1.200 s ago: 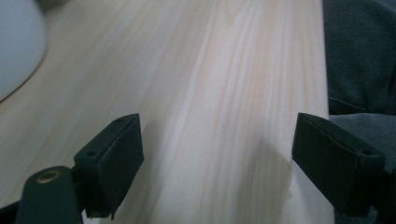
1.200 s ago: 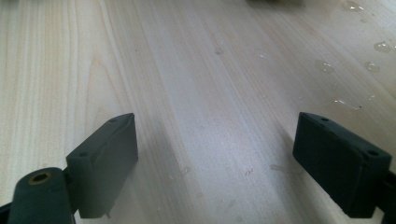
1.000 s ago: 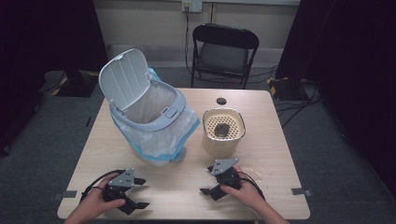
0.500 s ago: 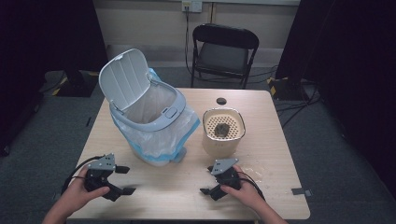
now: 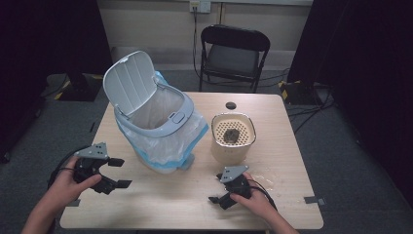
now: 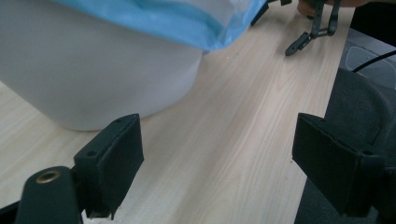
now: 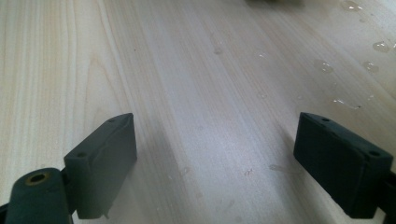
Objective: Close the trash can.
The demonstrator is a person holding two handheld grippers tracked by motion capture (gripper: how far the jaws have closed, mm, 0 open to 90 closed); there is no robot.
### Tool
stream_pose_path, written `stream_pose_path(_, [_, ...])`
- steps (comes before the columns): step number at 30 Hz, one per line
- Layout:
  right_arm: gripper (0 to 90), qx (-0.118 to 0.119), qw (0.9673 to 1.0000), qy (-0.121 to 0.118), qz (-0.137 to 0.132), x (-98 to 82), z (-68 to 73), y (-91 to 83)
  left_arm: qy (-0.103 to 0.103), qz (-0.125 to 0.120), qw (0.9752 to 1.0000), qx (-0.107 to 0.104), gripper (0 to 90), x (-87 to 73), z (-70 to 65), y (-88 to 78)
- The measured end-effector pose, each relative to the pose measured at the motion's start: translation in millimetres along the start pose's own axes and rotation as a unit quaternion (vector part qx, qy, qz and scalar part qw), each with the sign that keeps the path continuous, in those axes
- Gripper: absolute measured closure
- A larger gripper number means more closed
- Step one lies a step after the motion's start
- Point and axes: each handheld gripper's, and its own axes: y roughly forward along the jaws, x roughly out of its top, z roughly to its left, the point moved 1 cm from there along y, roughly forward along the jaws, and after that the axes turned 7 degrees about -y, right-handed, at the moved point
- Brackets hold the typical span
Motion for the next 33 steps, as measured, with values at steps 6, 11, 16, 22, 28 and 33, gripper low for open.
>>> stream_pose_path(6, [12.4, 0.000, 1.0000, 0.000, 0.000, 0.0, 0.0, 0.0, -0.006, -0.011, 0.9999, 0.002, 16.1, 13.4, 5.0, -12.8])
stream_pose_path(11, [12.4, 0.000, 1.0000, 0.000, 0.000, 0.0, 0.0, 0.0, -0.009, -0.013, 0.9999, 0.006, 16.0, 23.7, 7.5, -22.5])
stream_pose_path(16, [12.4, -0.001, 1.0000, 0.000, 0.000, 0.0, -0.1, 0.1, -0.008, -0.017, 0.9997, 0.018, 16.1, 36.3, 12.0, -34.3])
stream_pose_path(22, [12.4, -0.001, 1.0000, 0.000, 0.000, 0.0, 0.0, 0.1, -0.007, -0.034, 0.9991, 0.024, 16.1, 50.6, 14.9, -46.8])
stream_pose_path(28, [12.4, -0.001, 1.0000, -0.001, 0.000, 0.0, -0.2, 0.2, -0.004, -0.030, 0.9990, 0.033, 16.1, 70.6, 19.3, -55.6])
stream_pose_path(33, [12.4, 0.000, 1.0000, -0.001, 0.000, 0.0, -0.2, 0.1, -0.003, -0.031, 0.9988, 0.038, 16.1, 85.2, 21.8, -59.0])
